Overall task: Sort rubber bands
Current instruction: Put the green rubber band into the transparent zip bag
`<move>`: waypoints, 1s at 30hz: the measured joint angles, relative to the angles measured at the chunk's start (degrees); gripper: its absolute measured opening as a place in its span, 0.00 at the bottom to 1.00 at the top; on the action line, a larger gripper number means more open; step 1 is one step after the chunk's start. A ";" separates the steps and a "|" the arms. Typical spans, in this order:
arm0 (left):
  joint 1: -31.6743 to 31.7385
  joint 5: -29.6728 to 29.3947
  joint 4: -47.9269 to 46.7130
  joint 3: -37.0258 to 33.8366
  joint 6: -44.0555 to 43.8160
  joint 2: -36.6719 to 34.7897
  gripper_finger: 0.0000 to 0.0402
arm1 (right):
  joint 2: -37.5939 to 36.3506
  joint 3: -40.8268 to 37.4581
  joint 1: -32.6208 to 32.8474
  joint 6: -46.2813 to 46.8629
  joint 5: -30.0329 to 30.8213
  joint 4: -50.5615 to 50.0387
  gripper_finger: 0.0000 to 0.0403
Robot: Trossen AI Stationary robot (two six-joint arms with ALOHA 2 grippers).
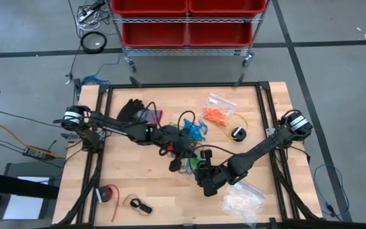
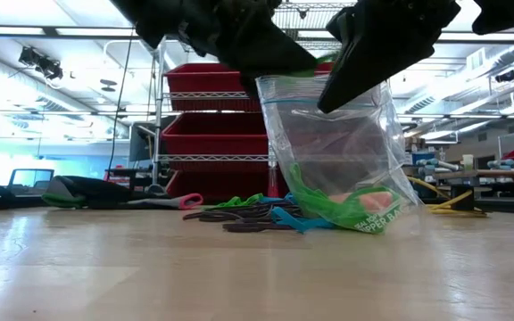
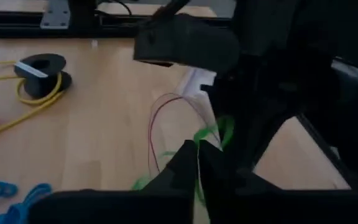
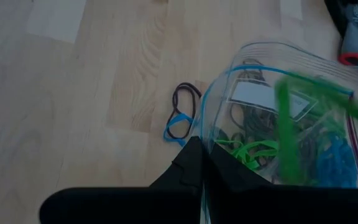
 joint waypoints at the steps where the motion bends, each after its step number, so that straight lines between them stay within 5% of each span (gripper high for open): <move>1: -0.14 -0.94 -0.54 0.45 0.17 0.13 0.10 | 0.00 0.00 0.00 0.00 -0.01 0.00 0.00; 13: -0.22 -5.70 -14.17 6.43 3.37 -0.68 0.42 | 0.00 0.00 0.00 0.50 0.03 0.13 0.00; 21: 0.27 -23.09 -31.18 11.18 13.72 -9.66 0.40 | -0.02 0.00 0.11 0.52 0.06 0.03 0.00; 30: 7.24 -22.59 -33.75 1.42 10.75 -19.64 0.35 | 0.00 0.00 0.09 0.50 0.08 0.17 0.00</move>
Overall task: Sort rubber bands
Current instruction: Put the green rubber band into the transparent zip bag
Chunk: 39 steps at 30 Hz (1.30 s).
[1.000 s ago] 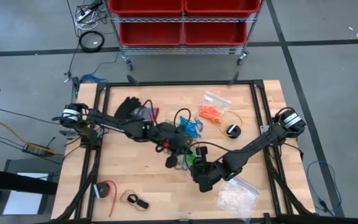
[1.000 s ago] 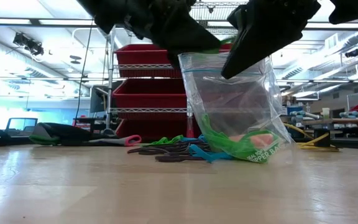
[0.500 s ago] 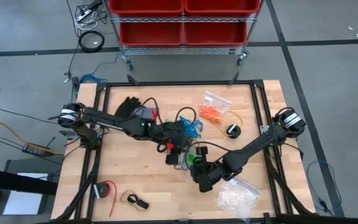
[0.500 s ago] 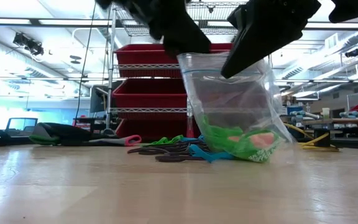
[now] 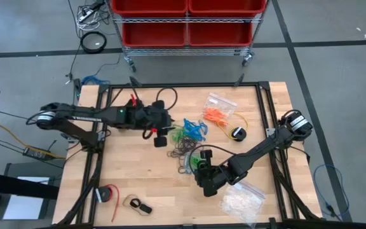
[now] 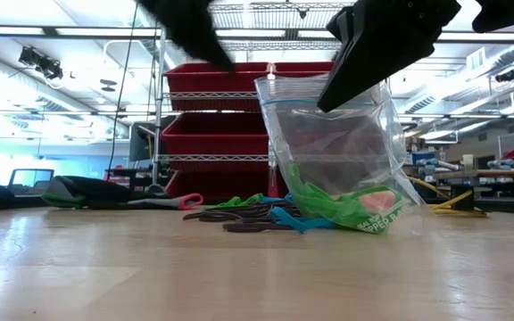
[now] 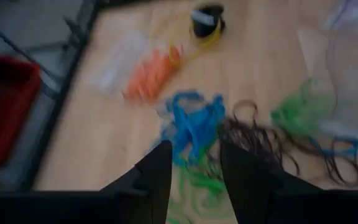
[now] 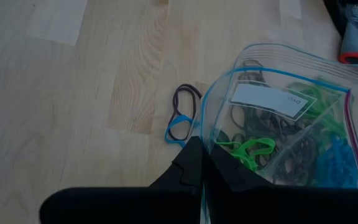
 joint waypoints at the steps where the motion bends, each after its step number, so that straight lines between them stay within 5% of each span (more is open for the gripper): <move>1: 0.96 1.21 1.59 -2.37 -0.71 -0.49 0.35 | 0.00 0.00 0.00 -0.02 0.00 -0.02 0.00; 9: 6.77 8.89 23.39 -22.51 -4.73 0.93 0.35 | 0.00 0.00 -0.09 0.02 0.00 -0.02 0.00; 14: 8.98 9.25 34.38 -29.02 -4.83 4.68 0.35 | 0.00 0.00 -0.24 0.03 0.00 -0.04 0.00; 26: 10.41 5.73 43.04 -29.02 -6.97 20.38 0.34 | 0.00 0.00 -0.39 0.09 0.00 0.33 0.00; 33: 10.42 5.76 44.67 -28.49 -5.51 22.42 0.04 | 0.00 0.00 -0.39 0.09 0.00 0.42 0.00; 39: 10.53 4.96 39.93 -28.85 -4.51 17.70 0.01 | 0.00 0.00 -0.39 0.11 -0.02 0.39 0.00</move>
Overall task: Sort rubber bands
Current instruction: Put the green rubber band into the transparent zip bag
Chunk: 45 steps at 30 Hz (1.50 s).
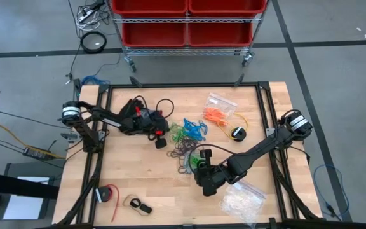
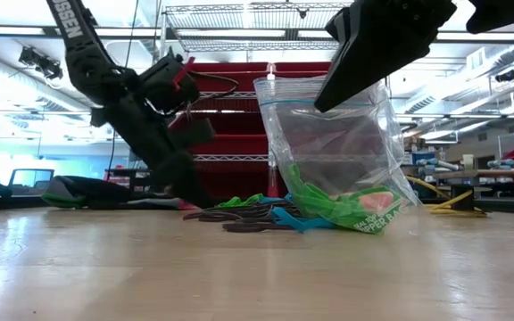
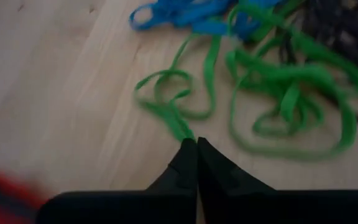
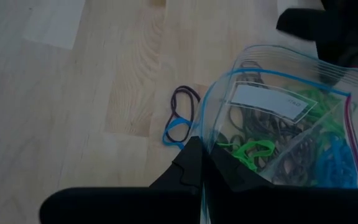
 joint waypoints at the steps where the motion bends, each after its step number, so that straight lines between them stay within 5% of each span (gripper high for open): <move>1: 0.05 -0.20 -1.72 -0.28 -0.07 -1.63 0.01 | 0.00 0.00 0.00 0.00 0.00 0.00 0.00; 9: -2.81 3.93 -3.76 -0.09 -2.08 -15.11 0.00 | 0.00 0.00 -0.22 -0.15 -0.20 0.02 0.00; 16: -8.74 11.70 -3.22 5.24 -3.97 -19.04 0.00 | 0.00 0.00 -0.33 -0.11 -0.42 0.16 0.00; 38: -22.50 13.91 -2.32 17.82 -3.03 -9.26 0.00 | 0.00 0.00 -0.39 -0.17 -0.44 0.20 0.00; 45: -22.51 3.88 -4.48 21.17 -1.73 -2.19 0.01 | 0.00 -0.02 -0.37 -0.21 -0.44 0.46 0.00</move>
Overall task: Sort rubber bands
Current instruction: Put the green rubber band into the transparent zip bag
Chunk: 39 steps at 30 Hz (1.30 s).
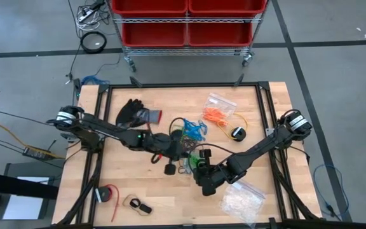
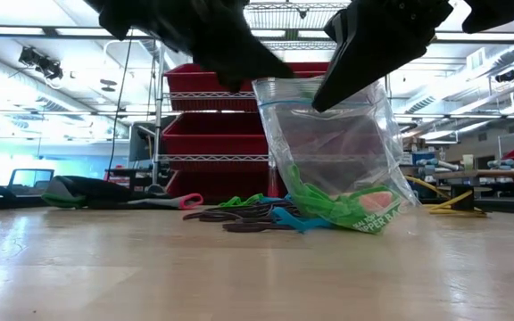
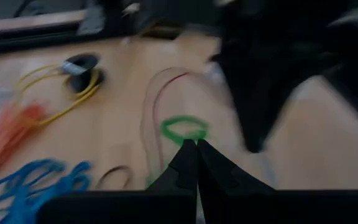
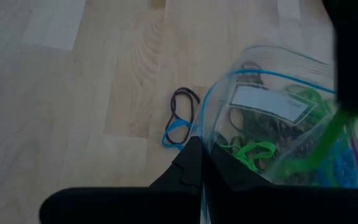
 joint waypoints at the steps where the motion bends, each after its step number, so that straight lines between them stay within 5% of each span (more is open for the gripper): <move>1: 0.06 -1.80 -0.42 0.67 0.42 0.53 0.02 | -0.01 0.00 -0.01 -0.01 0.00 -0.06 0.00; 4: 0.14 -5.20 -2.19 2.00 1.47 1.46 0.04 | 0.00 0.00 0.00 -0.01 0.00 -0.07 0.00; 9: -0.06 -2.31 -2.87 3.03 2.87 1.32 0.10 | 0.00 0.00 0.00 -0.27 0.00 -0.01 0.00; 21: -1.64 1.05 -11.04 7.00 1.69 0.20 0.42 | 0.00 0.00 0.00 -0.01 0.00 -0.02 0.00; 28: -1.65 -1.39 -19.26 9.76 2.82 0.12 0.42 | 0.00 0.00 0.00 0.03 0.00 -0.07 0.00; 39: -1.63 -14.79 -27.98 10.16 6.01 -7.15 0.40 | 0.00 0.00 0.02 0.16 0.00 -0.33 0.00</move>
